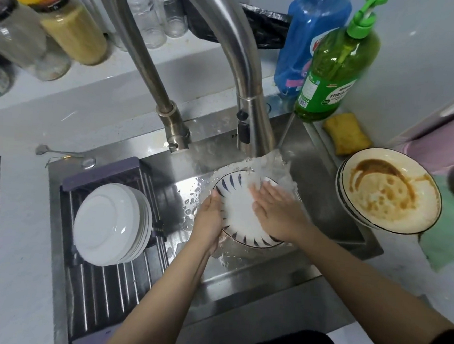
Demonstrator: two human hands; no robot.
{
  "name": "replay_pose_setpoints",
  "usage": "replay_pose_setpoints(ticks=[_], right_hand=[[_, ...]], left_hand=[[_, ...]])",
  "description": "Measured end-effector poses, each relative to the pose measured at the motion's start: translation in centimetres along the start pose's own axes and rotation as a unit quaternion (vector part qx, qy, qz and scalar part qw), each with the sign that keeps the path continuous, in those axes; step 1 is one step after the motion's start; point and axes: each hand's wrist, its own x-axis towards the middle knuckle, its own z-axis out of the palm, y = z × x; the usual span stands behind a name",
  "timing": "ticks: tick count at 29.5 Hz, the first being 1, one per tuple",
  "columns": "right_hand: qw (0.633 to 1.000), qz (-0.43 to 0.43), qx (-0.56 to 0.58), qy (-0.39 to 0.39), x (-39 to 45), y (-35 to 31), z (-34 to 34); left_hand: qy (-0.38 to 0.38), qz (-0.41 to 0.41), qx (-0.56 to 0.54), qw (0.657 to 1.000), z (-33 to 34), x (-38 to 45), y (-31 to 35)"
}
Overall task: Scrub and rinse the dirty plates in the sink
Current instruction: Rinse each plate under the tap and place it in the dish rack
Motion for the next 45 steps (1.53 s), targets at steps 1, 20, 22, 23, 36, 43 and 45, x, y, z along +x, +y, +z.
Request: replay_pose_setpoints(ticks=[1,20,22,23,36,43,45], right_hand=[[1.000,0.011,-0.017,0.006,-0.4,0.1,0.1],[0.807,0.106,0.563,0.145,-1.3,-1.5,-0.1],[0.736,0.115,0.657,0.115,-1.1,-1.0,-0.1],[0.711,0.118,0.686,0.102,-1.1,-0.7,0.0],[0.612,0.110,0.783,0.013,-1.1,0.0,-0.1],[0.593,0.121,0.795,0.038,-1.5,0.1,-0.1],[0.599,0.127,0.790,0.036,-1.8,-0.1,-0.1]], left_hand=[[0.008,0.008,-0.002,1.000,-0.1,0.1,0.2],[-0.090,0.152,0.214,0.961,2.9,1.2,0.4],[-0.074,0.211,0.256,0.940,2.8,2.1,-0.1],[-0.058,0.228,0.277,0.932,2.4,2.9,-0.4],[-0.105,0.263,0.388,0.877,0.9,6.4,0.0],[-0.130,0.304,0.431,0.840,2.7,5.1,-0.5],[-0.107,0.245,0.395,0.879,2.0,6.2,-0.6]])
